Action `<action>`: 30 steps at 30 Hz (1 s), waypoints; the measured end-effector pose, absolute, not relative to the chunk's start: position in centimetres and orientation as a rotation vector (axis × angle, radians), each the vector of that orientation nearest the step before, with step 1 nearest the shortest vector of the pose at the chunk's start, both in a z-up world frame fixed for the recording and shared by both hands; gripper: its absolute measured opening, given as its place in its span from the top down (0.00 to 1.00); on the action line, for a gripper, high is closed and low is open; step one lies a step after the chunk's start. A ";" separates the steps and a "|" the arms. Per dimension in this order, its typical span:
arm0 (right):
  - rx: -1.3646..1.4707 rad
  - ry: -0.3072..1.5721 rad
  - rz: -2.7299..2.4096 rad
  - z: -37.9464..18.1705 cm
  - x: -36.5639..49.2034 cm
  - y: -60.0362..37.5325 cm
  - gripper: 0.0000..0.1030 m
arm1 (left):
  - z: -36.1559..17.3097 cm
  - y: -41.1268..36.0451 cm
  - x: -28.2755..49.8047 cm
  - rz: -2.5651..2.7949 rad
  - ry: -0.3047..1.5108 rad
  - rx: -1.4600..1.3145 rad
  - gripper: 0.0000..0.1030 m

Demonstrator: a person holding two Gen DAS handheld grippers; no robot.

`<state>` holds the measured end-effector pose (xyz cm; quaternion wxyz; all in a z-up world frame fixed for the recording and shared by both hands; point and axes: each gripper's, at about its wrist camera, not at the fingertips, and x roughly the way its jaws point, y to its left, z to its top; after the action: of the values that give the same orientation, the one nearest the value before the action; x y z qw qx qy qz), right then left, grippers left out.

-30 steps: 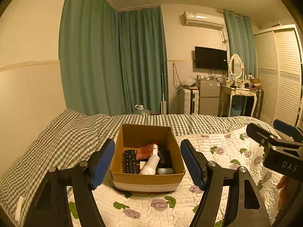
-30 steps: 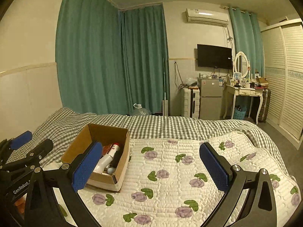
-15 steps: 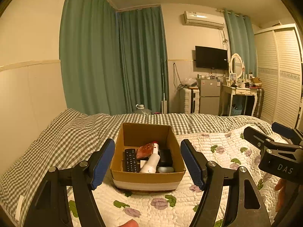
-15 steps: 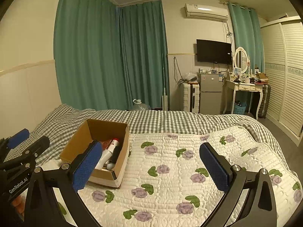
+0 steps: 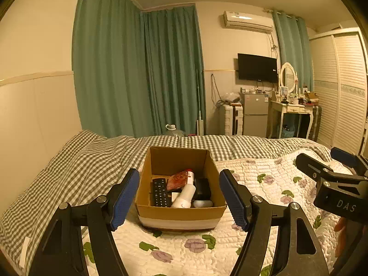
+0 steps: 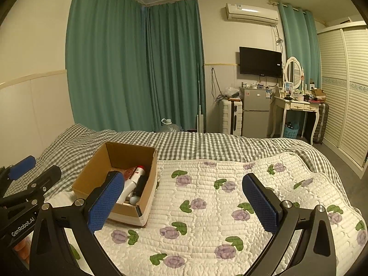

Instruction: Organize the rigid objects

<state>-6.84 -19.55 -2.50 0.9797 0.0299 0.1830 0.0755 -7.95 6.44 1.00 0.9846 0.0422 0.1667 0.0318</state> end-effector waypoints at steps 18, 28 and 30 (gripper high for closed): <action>0.059 0.374 0.160 -2.4 -6.8 -19.5 0.00 | 0.9 6.8 -8.1 0.071 0.340 0.087 0.28; 0.058 0.377 0.162 -2.5 -6.9 -19.4 0.00 | 0.7 6.8 -8.2 0.070 0.345 0.089 0.28; 0.058 0.379 0.163 -2.7 -6.9 -19.5 0.00 | 0.6 6.9 -8.2 0.071 0.348 0.090 0.28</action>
<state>-6.94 -19.47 -2.68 0.9784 0.0288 0.1881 0.0810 -8.22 6.91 0.62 0.9833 0.0447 0.1731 0.0351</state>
